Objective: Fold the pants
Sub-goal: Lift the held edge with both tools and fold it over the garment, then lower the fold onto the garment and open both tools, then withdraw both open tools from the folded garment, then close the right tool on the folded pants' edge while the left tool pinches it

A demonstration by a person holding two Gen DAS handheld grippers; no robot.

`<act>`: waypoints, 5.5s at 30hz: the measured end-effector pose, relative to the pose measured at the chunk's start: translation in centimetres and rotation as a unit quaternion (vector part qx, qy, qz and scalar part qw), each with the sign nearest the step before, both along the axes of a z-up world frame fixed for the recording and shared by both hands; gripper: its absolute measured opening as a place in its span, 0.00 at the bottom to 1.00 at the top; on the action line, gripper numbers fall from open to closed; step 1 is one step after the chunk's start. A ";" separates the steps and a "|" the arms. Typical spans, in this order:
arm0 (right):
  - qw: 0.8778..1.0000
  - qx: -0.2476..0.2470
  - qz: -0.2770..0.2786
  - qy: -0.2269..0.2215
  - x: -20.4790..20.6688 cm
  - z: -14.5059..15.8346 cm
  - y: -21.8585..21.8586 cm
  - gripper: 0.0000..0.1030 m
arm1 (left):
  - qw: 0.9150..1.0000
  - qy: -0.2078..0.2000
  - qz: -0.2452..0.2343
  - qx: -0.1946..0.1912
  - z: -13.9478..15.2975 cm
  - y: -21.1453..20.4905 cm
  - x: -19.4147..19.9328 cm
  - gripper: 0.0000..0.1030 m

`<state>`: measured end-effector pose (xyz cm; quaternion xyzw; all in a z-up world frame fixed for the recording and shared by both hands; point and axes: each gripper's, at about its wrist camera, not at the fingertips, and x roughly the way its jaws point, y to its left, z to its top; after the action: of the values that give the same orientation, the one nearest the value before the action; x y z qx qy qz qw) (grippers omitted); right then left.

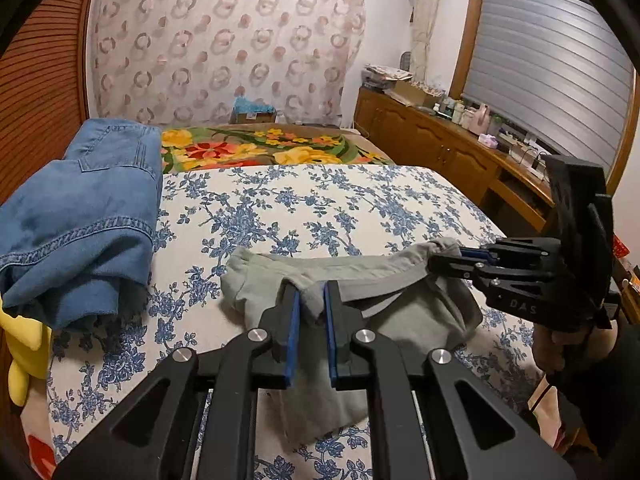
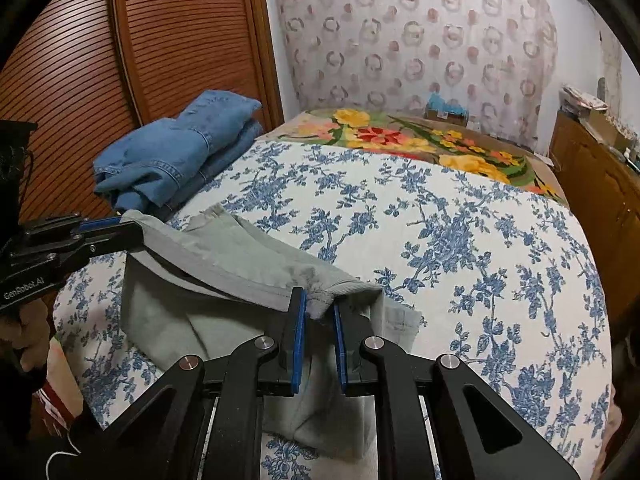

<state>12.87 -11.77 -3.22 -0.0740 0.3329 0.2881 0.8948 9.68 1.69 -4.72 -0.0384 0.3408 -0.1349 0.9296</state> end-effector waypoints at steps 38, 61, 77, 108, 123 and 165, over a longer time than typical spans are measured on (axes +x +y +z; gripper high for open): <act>0.999 -0.008 -0.029 -0.016 1.3 -0.5 -0.9 0.24 | 0.997 0.055 0.020 0.043 -4.0 0.5 2.5 0.59; 0.999 -0.022 0.003 0.033 5.9 -1.9 0.5 0.24 | 0.996 0.064 0.049 0.048 -4.5 1.9 5.0 0.59; 1.000 -0.013 -0.015 0.019 7.1 -1.7 0.7 0.07 | 0.998 0.046 0.028 0.028 -3.7 1.3 0.9 0.59; 0.998 -0.001 -0.004 0.055 -3.3 -3.0 -5.1 0.27 | 0.997 0.070 -0.003 0.012 -6.4 -0.5 -4.3 0.46; 1.000 0.000 -0.003 0.029 -3.1 -3.0 -5.5 0.08 | 0.999 0.043 0.005 0.004 -6.1 0.2 -4.7 0.11; 0.998 -0.005 0.008 0.063 -10.0 -1.8 -8.0 0.08 | 0.998 0.063 -0.027 0.015 -4.5 -1.4 -9.6 0.12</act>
<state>2.88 -19.75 -5.07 -0.0631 0.3891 0.2980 0.8694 0.12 0.24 -9.22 -0.0237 0.4014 -0.1519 0.9029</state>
